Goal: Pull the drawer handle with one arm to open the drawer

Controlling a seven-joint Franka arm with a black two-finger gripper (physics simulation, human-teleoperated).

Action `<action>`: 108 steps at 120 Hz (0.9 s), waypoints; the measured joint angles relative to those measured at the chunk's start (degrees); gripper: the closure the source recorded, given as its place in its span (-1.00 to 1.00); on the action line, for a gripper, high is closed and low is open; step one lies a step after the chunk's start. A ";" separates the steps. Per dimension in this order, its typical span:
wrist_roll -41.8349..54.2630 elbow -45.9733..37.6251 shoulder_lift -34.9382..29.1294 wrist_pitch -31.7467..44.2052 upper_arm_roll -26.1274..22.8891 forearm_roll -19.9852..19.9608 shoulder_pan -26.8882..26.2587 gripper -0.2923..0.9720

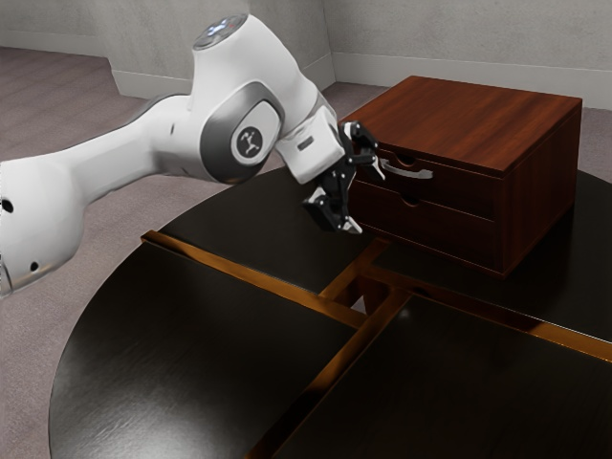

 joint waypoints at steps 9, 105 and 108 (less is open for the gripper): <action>-0.01 1.31 1.20 -0.09 -0.04 0.02 -0.05 -0.54; -0.03 12.96 11.35 -1.57 0.17 0.74 0.08 -0.54; -0.03 13.31 11.68 -1.64 0.18 0.83 0.08 -0.54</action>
